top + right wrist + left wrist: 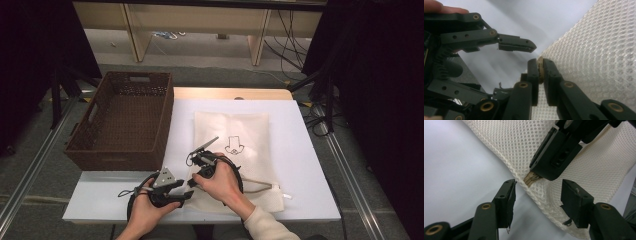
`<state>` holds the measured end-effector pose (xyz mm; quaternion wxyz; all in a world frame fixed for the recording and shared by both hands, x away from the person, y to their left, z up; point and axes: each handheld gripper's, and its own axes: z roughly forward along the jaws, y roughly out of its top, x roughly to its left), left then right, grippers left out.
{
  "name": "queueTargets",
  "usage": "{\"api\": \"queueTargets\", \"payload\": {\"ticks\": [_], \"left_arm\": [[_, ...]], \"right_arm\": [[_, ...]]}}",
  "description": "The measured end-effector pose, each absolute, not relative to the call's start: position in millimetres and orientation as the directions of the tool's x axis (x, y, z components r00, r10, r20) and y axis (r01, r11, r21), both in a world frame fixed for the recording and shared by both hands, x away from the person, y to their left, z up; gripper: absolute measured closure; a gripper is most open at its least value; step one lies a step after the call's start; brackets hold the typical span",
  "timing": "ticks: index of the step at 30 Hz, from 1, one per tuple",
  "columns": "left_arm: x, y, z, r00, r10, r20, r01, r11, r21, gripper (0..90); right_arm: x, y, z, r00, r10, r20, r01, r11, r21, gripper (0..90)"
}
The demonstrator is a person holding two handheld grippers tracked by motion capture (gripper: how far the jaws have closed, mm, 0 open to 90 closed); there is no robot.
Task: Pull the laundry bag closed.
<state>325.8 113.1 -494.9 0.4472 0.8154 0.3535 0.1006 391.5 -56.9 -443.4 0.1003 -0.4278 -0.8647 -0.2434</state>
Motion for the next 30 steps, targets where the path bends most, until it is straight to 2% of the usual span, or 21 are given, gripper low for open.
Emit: {"api": "queueTargets", "payload": {"ticks": [3,6,8,10,18,20,23,30], "left_arm": [[327.5,113.6,-494.4,0.736,0.66,-0.151,0.485,-0.36,0.797,46.5],[328.8,110.6,-495.9,0.723,0.662,-0.198,0.516,-0.326,0.792,49.3],[332.3,111.6,-495.7,0.732,0.657,-0.177,0.505,-0.349,0.79,51.0],[334.3,109.7,-496.1,0.723,0.653,-0.227,0.531,-0.315,0.787,53.6],[342.0,102.1,-495.1,0.729,0.635,-0.254,0.546,-0.317,0.776,72.6],[342.3,103.0,-493.8,0.744,0.626,-0.231,0.528,-0.34,0.778,77.2],[339.3,101.3,-491.9,0.729,0.635,-0.257,0.538,-0.3,0.788,81.8],[334.7,101.3,-486.0,0.729,0.647,-0.223,0.511,-0.298,0.806,83.9]], "right_arm": [[391.6,-57.7,-441.8,-0.625,0.687,0.37,0.779,0.522,0.347,88.0],[389.7,-58.6,-439.4,-0.622,0.697,0.357,0.78,0.515,0.355,88.1],[388.8,-59.7,-436.3,-0.63,0.69,0.356,0.774,0.526,0.351,88.1],[387.1,-60.8,-434.2,-0.633,0.69,0.35,0.772,0.529,0.353,88.1],[380.3,-70.2,-429.5,-0.651,0.672,0.353,0.756,0.531,0.384,88.2],[379.2,-74.0,-429.5,-0.657,0.665,0.354,0.75,0.528,0.399,88.2],[379.8,-78.5,-428.1,-0.673,0.65,0.352,0.735,0.535,0.417,88.2],[379.3,-83.3,-425.9,-0.671,0.649,0.358,0.735,0.519,0.436,88.2]]}}
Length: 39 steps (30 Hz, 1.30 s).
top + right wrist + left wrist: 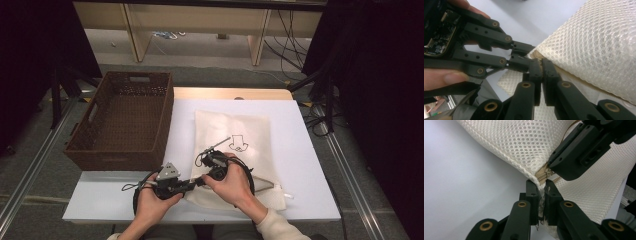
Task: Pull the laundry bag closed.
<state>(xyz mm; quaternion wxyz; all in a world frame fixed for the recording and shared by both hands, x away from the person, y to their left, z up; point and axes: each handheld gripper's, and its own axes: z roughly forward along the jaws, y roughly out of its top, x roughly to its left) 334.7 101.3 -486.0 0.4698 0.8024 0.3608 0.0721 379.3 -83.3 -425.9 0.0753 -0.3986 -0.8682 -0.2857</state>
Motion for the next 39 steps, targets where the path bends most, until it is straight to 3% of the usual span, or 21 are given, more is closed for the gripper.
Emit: {"api": "queueTargets", "payload": {"ticks": [6,30,39], "left_arm": [[333.1,101.0,-482.6,0.738,0.649,-0.187,0.489,-0.322,0.811,84.2],[326.9,100.7,-472.6,0.705,0.668,-0.236,0.512,-0.25,0.822,84.6],[324.9,100.1,-469.0,0.723,0.662,-0.199,0.485,-0.28,0.829,84.7]], "right_arm": [[375.5,-84.0,-423.3,-0.659,0.663,0.356,0.744,0.508,0.434,88.3],[371.8,-88.3,-419.2,-0.63,0.702,0.332,0.762,0.478,0.436,88.4],[370.1,-89.3,-419.3,-0.609,0.724,0.324,0.776,0.459,0.433,88.4]]}}
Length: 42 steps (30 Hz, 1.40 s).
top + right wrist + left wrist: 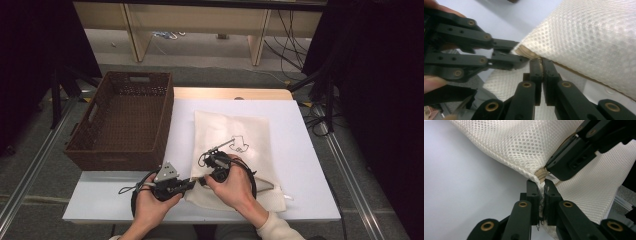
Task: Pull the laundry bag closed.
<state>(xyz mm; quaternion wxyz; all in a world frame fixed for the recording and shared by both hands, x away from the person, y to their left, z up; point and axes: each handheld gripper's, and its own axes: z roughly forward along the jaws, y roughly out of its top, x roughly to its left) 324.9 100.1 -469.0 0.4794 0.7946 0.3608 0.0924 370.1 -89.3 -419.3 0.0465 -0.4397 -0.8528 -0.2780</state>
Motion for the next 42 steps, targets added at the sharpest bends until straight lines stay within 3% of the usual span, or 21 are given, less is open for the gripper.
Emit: {"api": "queueTargets", "payload": {"ticks": [42], "left_arm": [[326.7,103.5,-466.5,0.712,0.665,-0.225,0.491,-0.242,0.837,84.5]], "right_arm": [[369.5,-99.6,-419.0,-0.569,0.771,0.287,0.804,0.446,0.394,88.4]]}}
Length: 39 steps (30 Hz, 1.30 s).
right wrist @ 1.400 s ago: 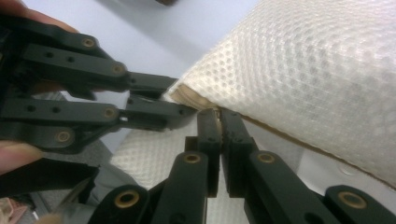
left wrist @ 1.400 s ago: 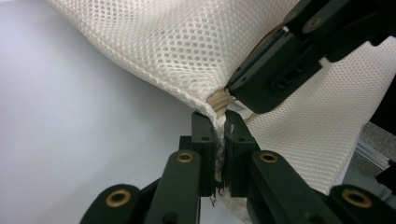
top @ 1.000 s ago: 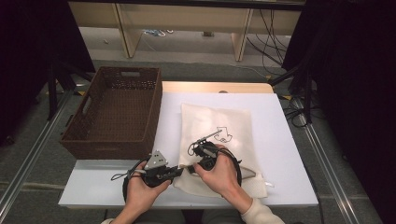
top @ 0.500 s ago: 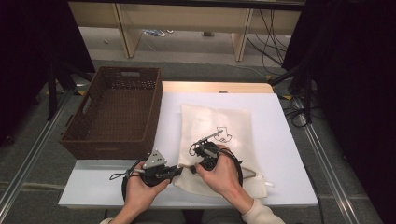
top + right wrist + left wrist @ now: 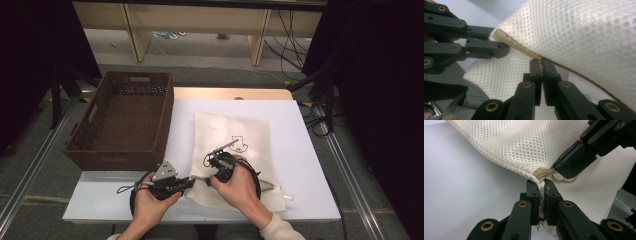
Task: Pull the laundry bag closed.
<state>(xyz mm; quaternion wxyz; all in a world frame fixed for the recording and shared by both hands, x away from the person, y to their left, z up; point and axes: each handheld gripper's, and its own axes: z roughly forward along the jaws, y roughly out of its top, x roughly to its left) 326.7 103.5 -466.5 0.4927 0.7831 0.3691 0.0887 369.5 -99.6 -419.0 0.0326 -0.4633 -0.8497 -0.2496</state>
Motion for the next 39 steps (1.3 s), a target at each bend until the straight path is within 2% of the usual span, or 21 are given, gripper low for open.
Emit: {"api": "queueTargets", "payload": {"ticks": [39], "left_arm": [[326.9,105.7,-470.1,0.697,0.679,-0.231,0.505,-0.236,0.83,84.3]], "right_arm": [[372.7,-104.7,-417.9,-0.584,0.772,0.251,0.792,0.475,0.384,88.4]]}}
